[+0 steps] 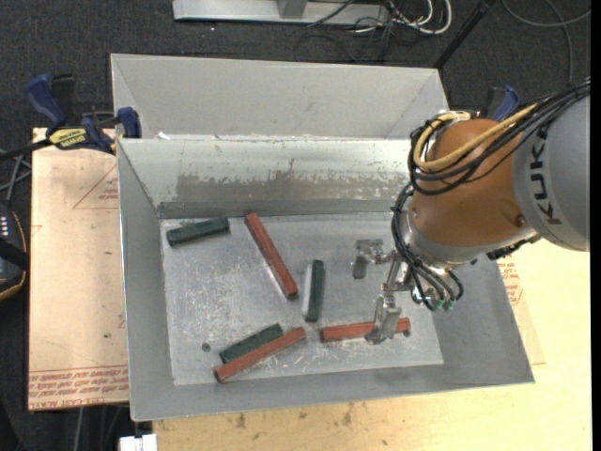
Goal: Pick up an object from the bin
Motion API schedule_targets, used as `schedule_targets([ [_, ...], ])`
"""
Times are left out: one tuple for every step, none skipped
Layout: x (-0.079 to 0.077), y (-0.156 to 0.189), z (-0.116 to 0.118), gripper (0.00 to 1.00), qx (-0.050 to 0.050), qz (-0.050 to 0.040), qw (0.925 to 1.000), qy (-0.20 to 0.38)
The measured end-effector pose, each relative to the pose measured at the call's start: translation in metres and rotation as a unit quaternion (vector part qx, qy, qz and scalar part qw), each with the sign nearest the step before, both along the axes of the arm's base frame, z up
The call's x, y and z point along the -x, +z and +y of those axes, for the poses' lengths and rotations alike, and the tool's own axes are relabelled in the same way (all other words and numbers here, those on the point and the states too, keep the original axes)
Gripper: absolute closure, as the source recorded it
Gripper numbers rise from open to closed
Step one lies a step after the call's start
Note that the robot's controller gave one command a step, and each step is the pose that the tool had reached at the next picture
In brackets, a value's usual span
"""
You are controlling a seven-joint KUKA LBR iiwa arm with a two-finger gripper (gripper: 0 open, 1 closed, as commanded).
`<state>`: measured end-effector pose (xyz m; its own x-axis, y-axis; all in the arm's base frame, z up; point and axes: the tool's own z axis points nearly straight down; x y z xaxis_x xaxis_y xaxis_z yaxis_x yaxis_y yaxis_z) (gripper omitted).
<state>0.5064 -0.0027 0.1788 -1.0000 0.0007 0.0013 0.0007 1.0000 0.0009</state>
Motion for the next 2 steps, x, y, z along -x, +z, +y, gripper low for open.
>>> schedule_targets([
  [0.0,0.0,0.0,0.0,0.0,-0.0006,1.0,0.0],
  [0.006,-0.109,-0.019,1.0,0.0,-0.0011,1.0,-0.006],
])
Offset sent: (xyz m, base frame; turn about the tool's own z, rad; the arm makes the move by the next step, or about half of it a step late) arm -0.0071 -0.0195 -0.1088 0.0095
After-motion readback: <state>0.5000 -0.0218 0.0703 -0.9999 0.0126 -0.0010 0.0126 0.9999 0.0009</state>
